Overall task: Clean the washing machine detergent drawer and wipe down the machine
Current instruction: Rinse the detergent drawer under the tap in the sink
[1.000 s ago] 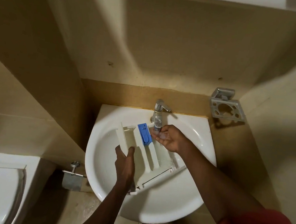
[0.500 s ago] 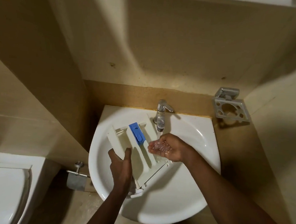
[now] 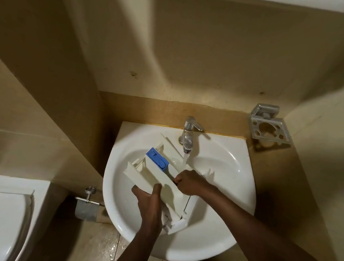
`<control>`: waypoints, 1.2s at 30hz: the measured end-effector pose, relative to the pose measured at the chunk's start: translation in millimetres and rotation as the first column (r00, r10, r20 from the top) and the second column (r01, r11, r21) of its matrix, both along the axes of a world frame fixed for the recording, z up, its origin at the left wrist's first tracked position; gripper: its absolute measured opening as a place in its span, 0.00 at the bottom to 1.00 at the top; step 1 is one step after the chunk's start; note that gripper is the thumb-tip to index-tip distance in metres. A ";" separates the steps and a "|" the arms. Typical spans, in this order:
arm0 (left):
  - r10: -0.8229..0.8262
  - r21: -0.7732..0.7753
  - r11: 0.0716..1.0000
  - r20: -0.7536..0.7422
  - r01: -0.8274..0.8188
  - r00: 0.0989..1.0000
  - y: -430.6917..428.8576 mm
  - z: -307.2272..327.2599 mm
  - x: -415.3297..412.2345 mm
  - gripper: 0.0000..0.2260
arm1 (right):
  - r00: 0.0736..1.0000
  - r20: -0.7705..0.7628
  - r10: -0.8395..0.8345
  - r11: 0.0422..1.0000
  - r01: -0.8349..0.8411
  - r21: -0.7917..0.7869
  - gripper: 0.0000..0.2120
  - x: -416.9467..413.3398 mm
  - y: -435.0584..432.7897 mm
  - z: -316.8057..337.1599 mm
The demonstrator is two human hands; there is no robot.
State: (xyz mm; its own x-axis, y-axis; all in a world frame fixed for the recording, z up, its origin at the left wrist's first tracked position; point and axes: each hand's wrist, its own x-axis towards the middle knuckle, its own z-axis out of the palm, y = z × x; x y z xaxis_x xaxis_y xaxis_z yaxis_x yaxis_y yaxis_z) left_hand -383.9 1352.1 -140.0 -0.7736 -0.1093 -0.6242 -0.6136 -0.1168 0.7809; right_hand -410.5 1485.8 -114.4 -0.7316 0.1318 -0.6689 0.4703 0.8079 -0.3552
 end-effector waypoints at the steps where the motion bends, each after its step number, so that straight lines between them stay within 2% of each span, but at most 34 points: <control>1: -0.009 0.007 1.000 -0.024 0.009 1.000 0.8 2.5 1.2 0.27 | 0.999 -0.003 0.043 0.999 -0.043 0.025 0.17 -1.6 -5.2 -0.8; 2: -0.002 0.011 1.000 -0.028 0.002 1.000 1.9 2.7 2.3 0.27 | 0.999 -0.018 0.034 0.999 -0.034 -0.004 0.18 -3.3 -9.7 -0.9; 3: 0.006 0.027 1.000 -0.024 -0.005 1.000 2.0 1.1 2.4 0.27 | 0.998 -0.017 -0.061 0.989 0.058 -0.134 0.19 -5.4 -11.1 -1.9; 4: 0.026 0.029 0.999 -0.024 -0.025 0.999 2.5 0.8 1.4 0.26 | 0.972 0.049 -0.230 0.908 0.232 -0.348 0.20 -6.9 -11.6 -1.7; 5: 0.051 0.034 0.998 -0.025 -0.050 0.998 2.0 0.8 0.0 0.25 | 0.904 0.179 -0.389 0.716 0.419 -0.558 0.20 -7.9 -12.1 -1.9; 6: 0.056 0.035 0.998 -0.027 -0.055 0.998 1.1 0.2 -1.8 0.24 | 0.826 0.290 -0.484 0.527 0.540 -0.657 0.19 -8.3 -10.7 -4.0; 7: 0.053 0.034 0.998 -0.047 -0.051 0.998 0.2 -1.6 -3.6 0.24 | 0.781 0.347 -0.520 0.421 0.587 -0.692 0.19 -8.3 -8.0 -7.3; 8: 0.048 0.031 0.998 -0.054 -0.047 0.997 -0.4 0.4 -3.6 0.24 | 0.784 0.363 -0.504 0.411 0.587 -0.697 0.20 -8.0 -6.1 -9.0; 10: 0.058 0.047 0.997 -0.059 -0.055 0.997 -0.2 2.0 -2.6 0.25 | 0.824 0.332 -0.459 0.472 0.543 -0.695 0.20 -3.7 -2.5 -5.5; 11: 0.053 0.048 0.998 -0.063 -0.051 0.997 0.3 0.8 -1.4 0.26 | 0.802 0.311 -0.510 0.454 0.557 -0.695 0.18 -2.1 1.2 -3.8; 12: 0.044 0.041 0.998 -0.058 -0.042 0.997 0.8 1.9 -0.5 0.27 | 0.733 0.292 -0.614 0.370 0.594 -0.715 0.14 -1.6 6.1 -2.7; 14: 0.032 0.057 0.998 -0.036 -0.030 0.999 -0.7 -0.4 -1.9 0.28 | 0.446 0.349 -0.824 0.015 0.633 -0.774 0.10 -2.9 18.5 -4.4; 15: 0.030 0.067 0.997 -0.021 -0.028 0.999 -1.8 -5.1 -3.8 0.28 | 0.332 0.412 -0.849 -0.142 0.607 -0.782 0.10 -5.2 24.7 -7.1; 16: 0.029 0.079 0.996 -0.005 -0.028 1.000 -2.8 -6.5 -5.1 0.28 | 0.275 0.470 -0.839 -0.240 0.588 -0.772 0.10 -8.1 29.6 -9.3; 18: 0.029 0.099 0.995 0.007 -0.029 1.000 -4.1 -11.7 -7.9 0.26 | 0.240 0.534 -0.811 -0.318 0.585 -0.746 0.10 -15.8 33.1 -9.0; 22: 0.011 0.121 0.993 0.003 -0.012 1.000 -2.1 -15.2 -7.4 0.24 | 0.203 0.588 -0.783 -0.410 0.543 -0.733 0.14 -30.3 31.8 -4.9; 26: 0.019 0.151 0.988 0.004 -0.019 1.000 0.4 -18.2 -8.7 0.22 | 0.177 0.643 -0.745 -0.481 0.525 -0.702 0.14 -39.3 35.8 -6.8; 30: 0.022 0.176 0.984 0.030 -0.027 0.999 -1.8 -21.6 -10.0 0.20 | 0.235 0.684 -0.691 -0.463 0.583 -0.668 0.13 -34.3 30.9 -13.1; 31: 0.027 0.179 0.983 0.034 -0.033 0.999 -2.0 -22.4 -10.9 0.20 | 0.265 0.681 -0.683 -0.430 0.607 -0.668 0.13 -31.2 28.9 -12.9; 32: 0.031 0.183 0.982 0.038 -0.038 0.999 -2.2 -22.9 -11.1 0.19 | 0.314 0.645 -0.697 -0.351 0.634 -0.689 0.13 -27.3 27.1 -11.8; 33: 0.035 0.188 0.981 0.038 -0.041 0.999 -1.9 -23.1 -11.2 0.19 | 0.390 0.577 -0.718 -0.217 0.662 -0.717 0.14 -25.4 25.9 -10.7; 34: 0.034 0.185 0.982 0.034 -0.040 0.999 -1.1 -24.2 -11.8 0.19 | 0.494 0.476 -0.728 -0.011 0.685 -0.728 0.14 -25.6 24.6 -8.4; 35: 0.029 0.177 0.984 0.029 -0.034 0.999 -0.6 -24.8 -11.8 0.20 | 0.625 0.347 -0.700 0.251 0.669 -0.699 0.14 -25.0 20.5 -5.2; 36: 0.022 0.172 0.985 0.025 -0.026 0.999 -0.2 -24.0 -11.4 0.21 | 0.772 0.200 -0.603 0.541 0.581 -0.608 0.14 -22.9 15.2 -3.9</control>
State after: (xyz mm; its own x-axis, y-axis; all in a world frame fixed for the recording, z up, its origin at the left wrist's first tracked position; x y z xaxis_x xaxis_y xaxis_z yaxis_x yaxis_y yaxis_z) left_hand -395.3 1351.9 -164.0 -0.7576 -0.0169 -0.6525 -0.6262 -0.2635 0.7338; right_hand -433.4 1500.9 -118.3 -0.6611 0.1205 -0.7406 0.7405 -0.0542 -0.6699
